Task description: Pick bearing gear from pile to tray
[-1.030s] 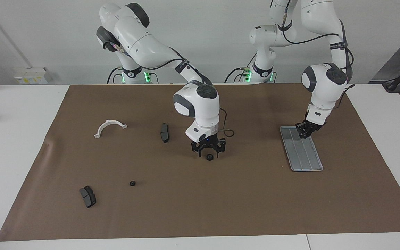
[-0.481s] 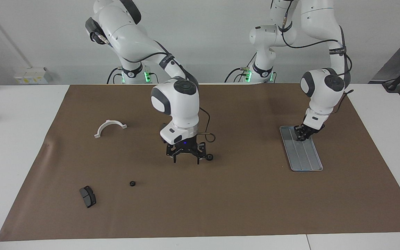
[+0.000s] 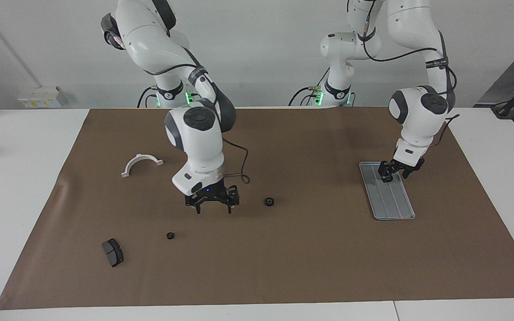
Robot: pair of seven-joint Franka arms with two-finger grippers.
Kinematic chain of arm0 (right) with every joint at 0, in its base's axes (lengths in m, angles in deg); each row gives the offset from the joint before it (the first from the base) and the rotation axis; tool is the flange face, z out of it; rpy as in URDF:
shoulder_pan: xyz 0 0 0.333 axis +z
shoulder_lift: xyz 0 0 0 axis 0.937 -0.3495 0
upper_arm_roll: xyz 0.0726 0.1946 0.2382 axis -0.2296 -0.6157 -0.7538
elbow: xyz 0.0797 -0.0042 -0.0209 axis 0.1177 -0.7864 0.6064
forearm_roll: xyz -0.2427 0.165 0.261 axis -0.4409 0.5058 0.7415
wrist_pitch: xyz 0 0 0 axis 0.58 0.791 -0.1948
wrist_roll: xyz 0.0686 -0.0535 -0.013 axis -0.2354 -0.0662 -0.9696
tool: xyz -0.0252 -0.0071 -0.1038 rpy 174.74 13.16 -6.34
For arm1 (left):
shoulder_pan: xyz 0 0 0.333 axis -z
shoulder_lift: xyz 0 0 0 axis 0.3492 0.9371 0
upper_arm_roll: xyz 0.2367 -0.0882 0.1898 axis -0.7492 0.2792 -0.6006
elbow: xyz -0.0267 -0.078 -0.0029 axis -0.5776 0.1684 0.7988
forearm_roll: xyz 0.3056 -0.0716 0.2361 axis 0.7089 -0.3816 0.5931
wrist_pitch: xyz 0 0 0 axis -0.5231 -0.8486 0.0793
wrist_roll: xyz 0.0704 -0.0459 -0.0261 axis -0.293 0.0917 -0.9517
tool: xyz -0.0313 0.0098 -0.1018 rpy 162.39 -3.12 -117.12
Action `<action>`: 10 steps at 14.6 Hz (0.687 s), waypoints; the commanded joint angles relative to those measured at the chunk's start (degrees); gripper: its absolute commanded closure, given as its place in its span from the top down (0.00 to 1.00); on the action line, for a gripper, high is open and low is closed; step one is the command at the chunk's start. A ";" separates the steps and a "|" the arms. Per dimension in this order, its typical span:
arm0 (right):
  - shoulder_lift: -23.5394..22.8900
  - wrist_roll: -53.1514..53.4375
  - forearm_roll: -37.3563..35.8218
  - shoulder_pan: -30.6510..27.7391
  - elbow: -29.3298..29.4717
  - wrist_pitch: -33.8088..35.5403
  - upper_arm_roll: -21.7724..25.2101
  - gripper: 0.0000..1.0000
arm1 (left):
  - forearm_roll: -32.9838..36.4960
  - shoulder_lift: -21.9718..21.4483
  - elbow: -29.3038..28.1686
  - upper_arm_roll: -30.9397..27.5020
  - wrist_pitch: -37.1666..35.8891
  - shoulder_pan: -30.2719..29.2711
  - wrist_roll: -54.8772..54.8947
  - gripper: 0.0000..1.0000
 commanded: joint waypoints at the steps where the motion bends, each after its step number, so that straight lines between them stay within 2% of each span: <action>1: -0.65 -10.51 5.57 -0.47 -0.02 0.68 3.85 1.00 | -0.53 1.59 3.40 -0.35 -1.10 5.28 -0.20 1.00; 4: -3.72 -14.66 5.49 -0.64 0.15 -2.73 5.18 1.00 | -0.09 3.78 6.73 -0.52 -1.27 12.04 -5.97 1.00; 10: -5.13 -15.28 4.97 -0.55 -1.16 -5.38 6.41 1.00 | 0.18 16.61 21.05 -0.70 -5.31 24.26 -21.35 1.00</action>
